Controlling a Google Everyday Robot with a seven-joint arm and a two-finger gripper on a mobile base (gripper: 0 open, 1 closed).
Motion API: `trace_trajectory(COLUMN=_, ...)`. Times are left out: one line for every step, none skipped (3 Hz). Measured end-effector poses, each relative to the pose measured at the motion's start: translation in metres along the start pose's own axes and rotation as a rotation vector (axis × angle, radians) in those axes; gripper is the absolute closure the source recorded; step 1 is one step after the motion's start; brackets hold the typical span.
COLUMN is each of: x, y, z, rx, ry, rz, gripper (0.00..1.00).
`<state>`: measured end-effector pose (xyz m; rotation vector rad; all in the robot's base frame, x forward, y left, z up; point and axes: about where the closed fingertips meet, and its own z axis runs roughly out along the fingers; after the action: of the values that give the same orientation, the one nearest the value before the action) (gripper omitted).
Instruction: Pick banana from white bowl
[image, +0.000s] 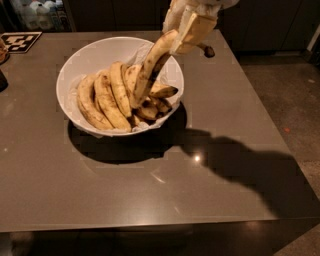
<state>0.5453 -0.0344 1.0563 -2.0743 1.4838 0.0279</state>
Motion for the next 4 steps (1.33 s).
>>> trace_trajectory(x=-0.003, y=0.016, z=-0.017, rx=0.038, ry=-0.081, rz=-0.016, gripper=1.0)
trace_trajectory(x=-0.005, y=0.032, z=-0.034, rx=0.075, ry=-0.149, rz=-0.032, gripper=1.0)
trace_trajectory(x=-0.006, y=0.046, z=-0.049, rx=0.105, ry=-0.199, rz=-0.04, gripper=1.0)
trace_trajectory(x=-0.001, y=0.064, z=-0.056, rx=0.115, ry=-0.231, rz=-0.021, gripper=1.0)
